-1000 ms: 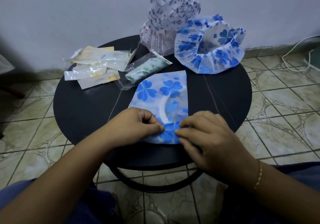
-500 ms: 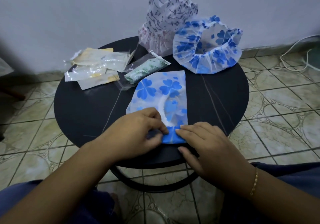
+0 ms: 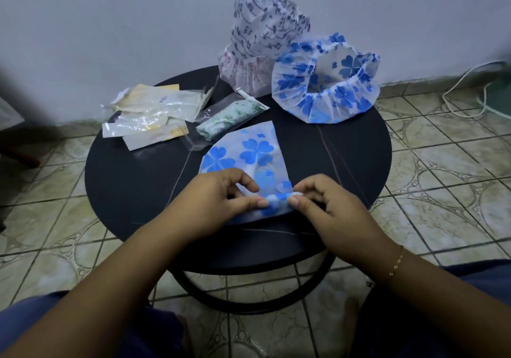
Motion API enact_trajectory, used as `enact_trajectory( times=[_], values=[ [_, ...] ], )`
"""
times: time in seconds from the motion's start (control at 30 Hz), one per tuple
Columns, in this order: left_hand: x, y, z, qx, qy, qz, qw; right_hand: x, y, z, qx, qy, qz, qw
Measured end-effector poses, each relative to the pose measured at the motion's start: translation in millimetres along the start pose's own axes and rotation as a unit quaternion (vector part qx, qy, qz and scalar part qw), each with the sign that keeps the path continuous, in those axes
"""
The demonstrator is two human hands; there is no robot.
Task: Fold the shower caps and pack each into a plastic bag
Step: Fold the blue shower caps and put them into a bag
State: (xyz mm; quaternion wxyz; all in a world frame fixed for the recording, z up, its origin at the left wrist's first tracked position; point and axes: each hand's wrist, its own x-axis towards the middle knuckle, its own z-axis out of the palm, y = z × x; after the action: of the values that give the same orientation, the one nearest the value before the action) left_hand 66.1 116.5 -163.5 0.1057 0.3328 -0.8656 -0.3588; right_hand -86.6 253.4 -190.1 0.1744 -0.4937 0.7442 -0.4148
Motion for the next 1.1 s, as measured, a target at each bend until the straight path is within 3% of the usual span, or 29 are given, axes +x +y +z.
enact_trajectory(
  times=[0.23, 0.43, 0.6, 0.73, 0.87, 1.0, 1.1],
  values=[
    [10, -5, 2, 0.007, 0.034, -0.051, 0.998, 17, -1, 5, 0.035, 0.017, 0.058, 0.998],
    [10, -9, 5, 0.082, 0.037, -0.038, 0.995, 22, -3, 5, -0.027, 0.03, 0.063, 0.997],
    [11, -9, 8, 0.166, 0.077, 0.029, 0.983, 25, -4, 8, -0.124, 0.025, 0.03, 0.991],
    [13, -13, 11, 0.209, 0.126, 0.182, 0.953, 24, -2, 12, -0.163, 0.027, -0.055, 0.985],
    [10, -12, 9, 0.187, 0.077, 0.234, 0.951, 27, 2, 12, -0.222, 0.012, -0.134, 0.966],
    [9, -15, 1, 0.175, -0.015, 0.186, 0.967, 29, 1, 2, -0.269, -0.057, -0.125, 0.953],
    [11, -18, -2, 0.194, -0.021, 0.172, 0.965, 27, 2, -7, -0.311, -0.111, -0.127, 0.935]
  ],
)
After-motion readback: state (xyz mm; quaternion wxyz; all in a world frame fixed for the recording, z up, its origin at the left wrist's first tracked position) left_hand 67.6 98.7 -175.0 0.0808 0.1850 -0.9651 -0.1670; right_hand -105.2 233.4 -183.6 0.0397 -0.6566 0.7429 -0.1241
